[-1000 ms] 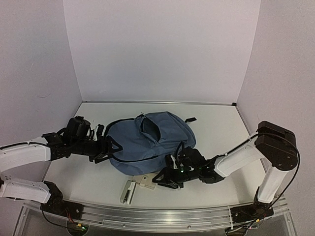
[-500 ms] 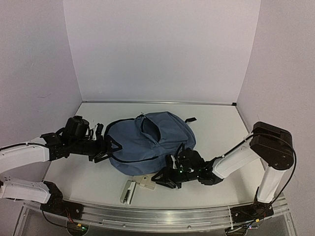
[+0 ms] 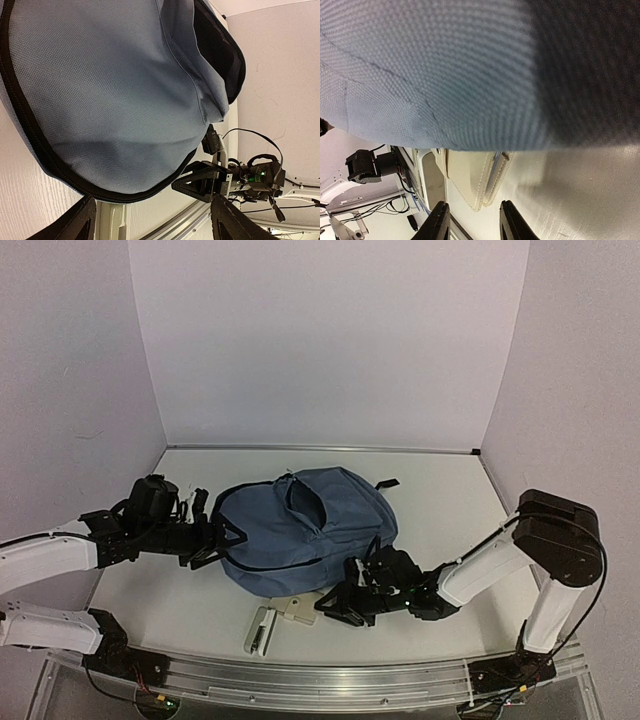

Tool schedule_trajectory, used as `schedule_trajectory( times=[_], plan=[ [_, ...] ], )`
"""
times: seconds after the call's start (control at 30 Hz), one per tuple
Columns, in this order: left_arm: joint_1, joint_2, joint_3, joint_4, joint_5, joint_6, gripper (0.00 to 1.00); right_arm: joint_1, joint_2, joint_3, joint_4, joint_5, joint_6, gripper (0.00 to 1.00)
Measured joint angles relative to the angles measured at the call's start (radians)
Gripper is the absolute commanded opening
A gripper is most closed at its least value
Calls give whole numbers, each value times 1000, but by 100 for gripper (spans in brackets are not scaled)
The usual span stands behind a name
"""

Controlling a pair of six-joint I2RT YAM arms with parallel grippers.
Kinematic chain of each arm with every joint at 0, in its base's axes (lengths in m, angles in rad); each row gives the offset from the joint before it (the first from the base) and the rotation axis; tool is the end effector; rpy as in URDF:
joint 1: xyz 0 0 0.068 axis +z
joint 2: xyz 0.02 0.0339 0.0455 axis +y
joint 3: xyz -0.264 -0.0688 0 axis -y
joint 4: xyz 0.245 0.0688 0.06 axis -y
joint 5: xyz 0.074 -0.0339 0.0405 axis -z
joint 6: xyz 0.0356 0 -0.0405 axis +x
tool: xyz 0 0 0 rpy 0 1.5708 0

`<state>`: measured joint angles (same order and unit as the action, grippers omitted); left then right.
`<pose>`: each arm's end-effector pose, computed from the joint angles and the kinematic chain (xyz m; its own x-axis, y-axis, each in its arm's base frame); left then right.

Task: Pack the student bag
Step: Pick up the personal item from the center of the board.

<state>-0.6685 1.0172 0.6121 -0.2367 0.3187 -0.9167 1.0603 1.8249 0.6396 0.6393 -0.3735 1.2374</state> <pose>0.1629 -0.1429 0.2321 -0.9093 -0.2422 -0.3385 0.1051 0.6532 -0.7498 0.1478 0.2905 0.1089 -0.9946 0.0245 -0.1006 -0.0760 0.4880 0.8696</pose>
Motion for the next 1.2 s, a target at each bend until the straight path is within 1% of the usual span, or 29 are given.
schedule_trajectory(
  times=[0.37,0.47,0.5,0.53,0.63,0.67,0.83,0.93,1.0,1.2],
  plan=[
    [0,3,0,-13,0,0,79,13,64,40,44,23,21,32],
    [0,3,0,-16,0,0,79,15,74,43,58,27,25,29],
    [0,3,0,-16,0,0,79,15,76,44,60,28,26,27],
    [0,3,0,-16,0,0,79,16,79,45,64,29,29,22],
    [0,3,0,-17,0,0,79,18,90,46,82,32,34,4],
    [0,3,0,-17,0,0,79,19,93,46,87,33,35,1],
    [0,-19,0,-17,0,0,79,22,84,33,110,48,51,0],
    [0,-44,0,-17,0,0,80,24,32,-11,103,68,50,0],
    [0,-61,0,-17,1,2,82,24,-28,-43,78,84,47,0],
    [0,-79,1,-15,24,23,86,24,-244,-67,-82,117,-6,0]
  ],
)
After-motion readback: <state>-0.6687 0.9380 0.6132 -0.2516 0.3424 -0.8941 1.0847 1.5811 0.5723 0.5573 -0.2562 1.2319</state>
